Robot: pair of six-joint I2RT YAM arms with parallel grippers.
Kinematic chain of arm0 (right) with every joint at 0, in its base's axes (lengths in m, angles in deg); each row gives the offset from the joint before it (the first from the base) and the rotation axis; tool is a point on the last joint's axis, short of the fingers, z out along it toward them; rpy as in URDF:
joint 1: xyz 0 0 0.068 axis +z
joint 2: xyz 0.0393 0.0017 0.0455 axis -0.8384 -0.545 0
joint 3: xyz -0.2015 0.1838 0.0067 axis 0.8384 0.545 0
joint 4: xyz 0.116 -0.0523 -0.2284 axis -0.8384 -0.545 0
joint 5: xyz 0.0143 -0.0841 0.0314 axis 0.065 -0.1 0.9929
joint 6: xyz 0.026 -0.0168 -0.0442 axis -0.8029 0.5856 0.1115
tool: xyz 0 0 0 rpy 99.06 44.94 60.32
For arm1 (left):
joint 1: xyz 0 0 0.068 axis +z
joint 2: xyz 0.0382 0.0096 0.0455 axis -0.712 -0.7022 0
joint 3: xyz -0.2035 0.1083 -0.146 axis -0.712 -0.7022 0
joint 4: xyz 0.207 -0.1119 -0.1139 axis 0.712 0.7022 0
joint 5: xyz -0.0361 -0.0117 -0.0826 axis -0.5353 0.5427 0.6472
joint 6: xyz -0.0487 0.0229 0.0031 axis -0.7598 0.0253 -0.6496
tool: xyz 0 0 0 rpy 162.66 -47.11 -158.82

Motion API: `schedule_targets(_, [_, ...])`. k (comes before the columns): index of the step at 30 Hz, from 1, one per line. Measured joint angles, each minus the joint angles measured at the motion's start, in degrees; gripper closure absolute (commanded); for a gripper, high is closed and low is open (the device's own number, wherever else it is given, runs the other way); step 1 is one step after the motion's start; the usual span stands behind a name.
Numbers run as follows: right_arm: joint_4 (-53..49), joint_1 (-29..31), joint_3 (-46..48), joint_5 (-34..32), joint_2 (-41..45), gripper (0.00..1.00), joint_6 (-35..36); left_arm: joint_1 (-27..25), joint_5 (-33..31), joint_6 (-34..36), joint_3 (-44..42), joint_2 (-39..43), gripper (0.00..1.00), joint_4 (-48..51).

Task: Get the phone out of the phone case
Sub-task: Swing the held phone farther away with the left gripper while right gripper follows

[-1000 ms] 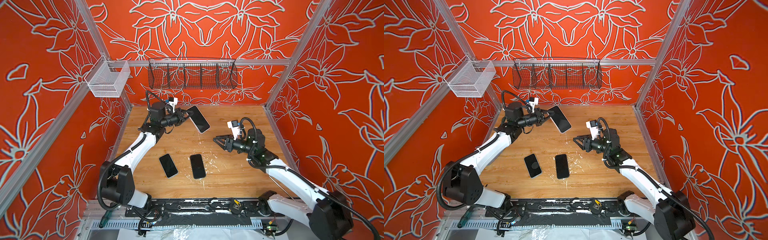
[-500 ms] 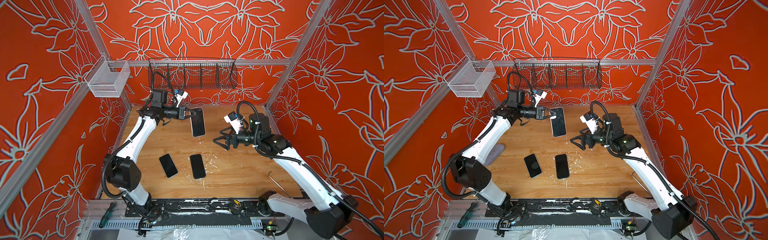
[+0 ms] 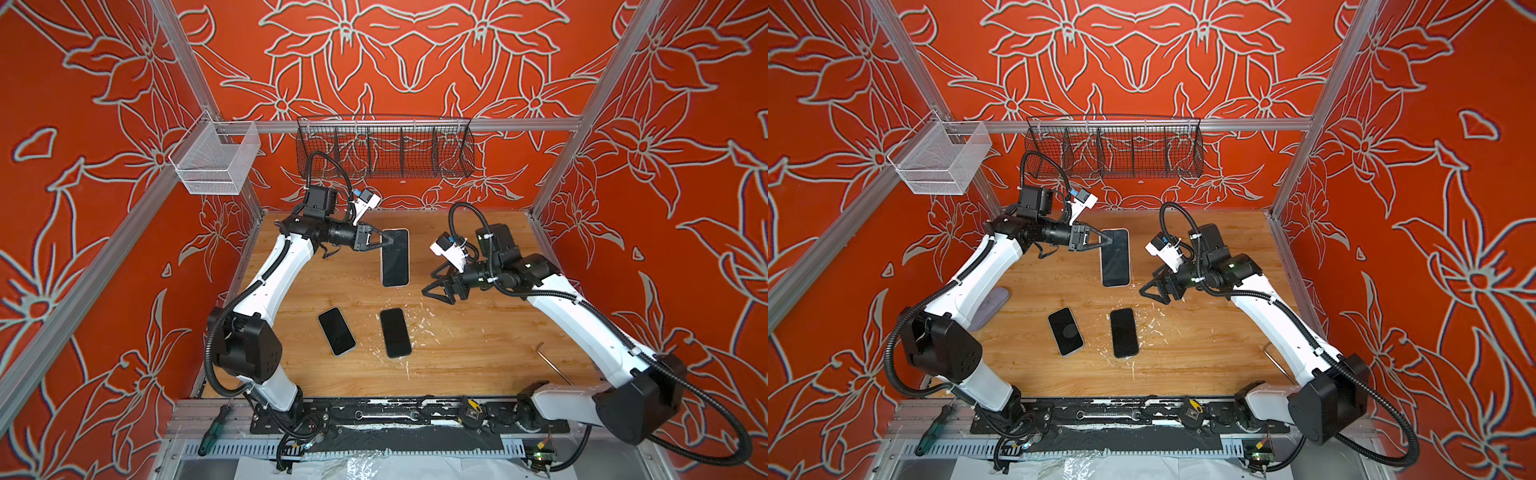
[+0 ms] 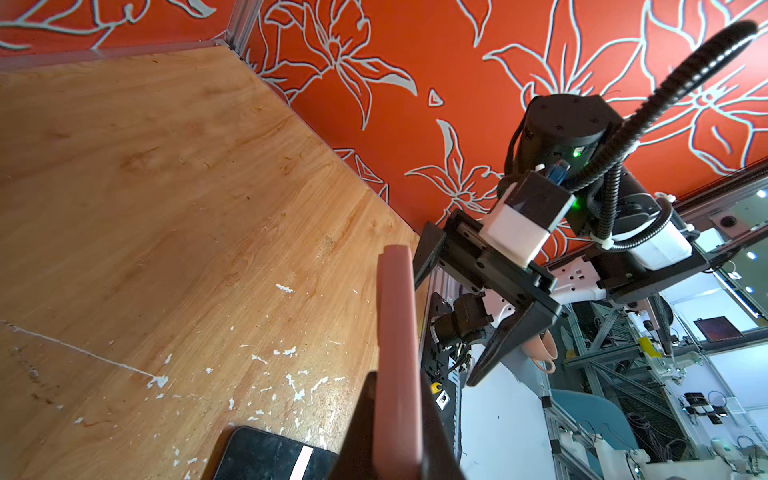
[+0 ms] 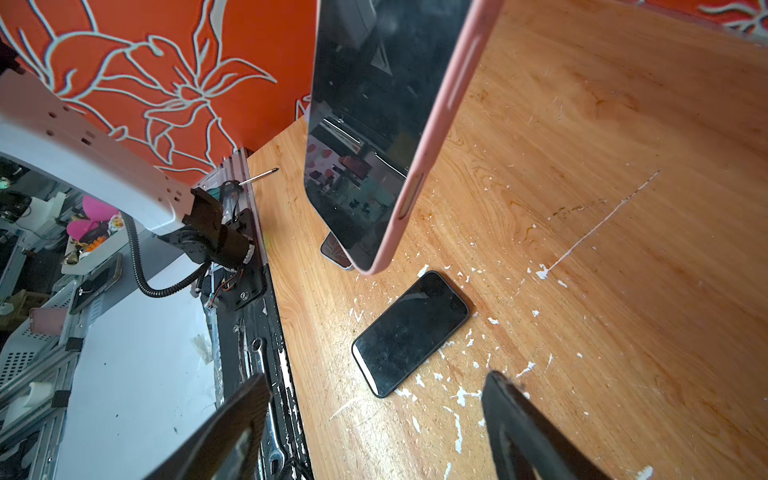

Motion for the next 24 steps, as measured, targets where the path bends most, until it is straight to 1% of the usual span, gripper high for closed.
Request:
schedule_targets(7, [0.5, 4.4, -0.5, -0.3, -3.0, 0.28, 1.0, 0.0, 2.5, 0.3, -2.8, 1.3, 1.00, -1.7])
schedule_targets(12, [0.4, 6.9, -2.1, -1.0, -6.0, 0.35, 1.9, 0.0, 4.1, 2.5, -3.5, 2.4, 1.00, -1.6])
schedule_targets(15, [0.3, 7.4, -2.7, -1.1, -6.4, 0.41, 2.1, 0.0, 4.6, 3.5, -3.8, 2.7, 1.00, -1.6])
schedule_targets(21, [-0.1, 7.9, -4.9, -1.1, -7.3, 0.55, 2.9, 0.0, 5.4, 4.3, -3.8, 2.7, 1.00, -1.6])
schedule_targets(24, [-0.5, 8.0, -5.2, -1.0, -7.4, 0.58, 3.4, 0.0, 5.4, 4.6, -3.9, 2.7, 1.00, -1.6])
